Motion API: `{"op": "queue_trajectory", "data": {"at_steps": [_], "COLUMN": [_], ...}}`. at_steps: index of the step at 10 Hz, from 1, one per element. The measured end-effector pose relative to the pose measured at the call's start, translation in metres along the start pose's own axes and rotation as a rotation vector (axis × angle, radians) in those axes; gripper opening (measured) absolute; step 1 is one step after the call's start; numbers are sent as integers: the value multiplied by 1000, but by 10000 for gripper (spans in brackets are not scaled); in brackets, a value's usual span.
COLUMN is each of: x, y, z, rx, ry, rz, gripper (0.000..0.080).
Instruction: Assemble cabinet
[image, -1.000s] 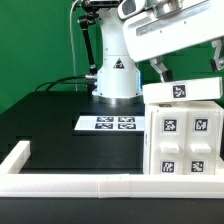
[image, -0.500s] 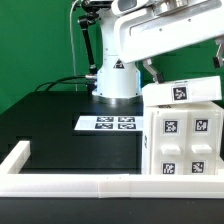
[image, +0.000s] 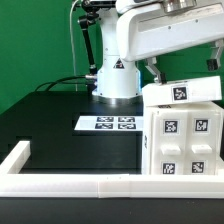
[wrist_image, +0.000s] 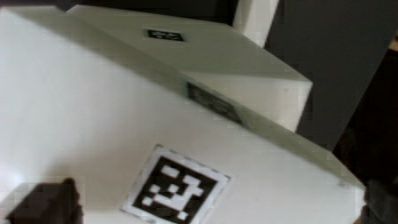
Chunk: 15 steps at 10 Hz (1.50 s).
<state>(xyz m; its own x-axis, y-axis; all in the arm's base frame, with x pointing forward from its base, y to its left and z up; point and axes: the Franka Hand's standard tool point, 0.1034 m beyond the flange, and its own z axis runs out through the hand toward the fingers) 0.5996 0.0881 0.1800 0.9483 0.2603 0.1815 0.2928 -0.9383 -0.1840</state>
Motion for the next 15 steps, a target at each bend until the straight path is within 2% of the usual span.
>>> {"op": "queue_trajectory", "data": {"at_steps": [6, 9, 13, 15], "x": [-1, -4, -4, -5], "y": [9, 13, 12, 14], "z": [5, 11, 24, 24], "rx": [-36, -43, -60, -60], "ry": [-35, -62, -95, -96], "rz": [-580, -736, -697, -691], "gripper": [797, 797, 797, 552]}}
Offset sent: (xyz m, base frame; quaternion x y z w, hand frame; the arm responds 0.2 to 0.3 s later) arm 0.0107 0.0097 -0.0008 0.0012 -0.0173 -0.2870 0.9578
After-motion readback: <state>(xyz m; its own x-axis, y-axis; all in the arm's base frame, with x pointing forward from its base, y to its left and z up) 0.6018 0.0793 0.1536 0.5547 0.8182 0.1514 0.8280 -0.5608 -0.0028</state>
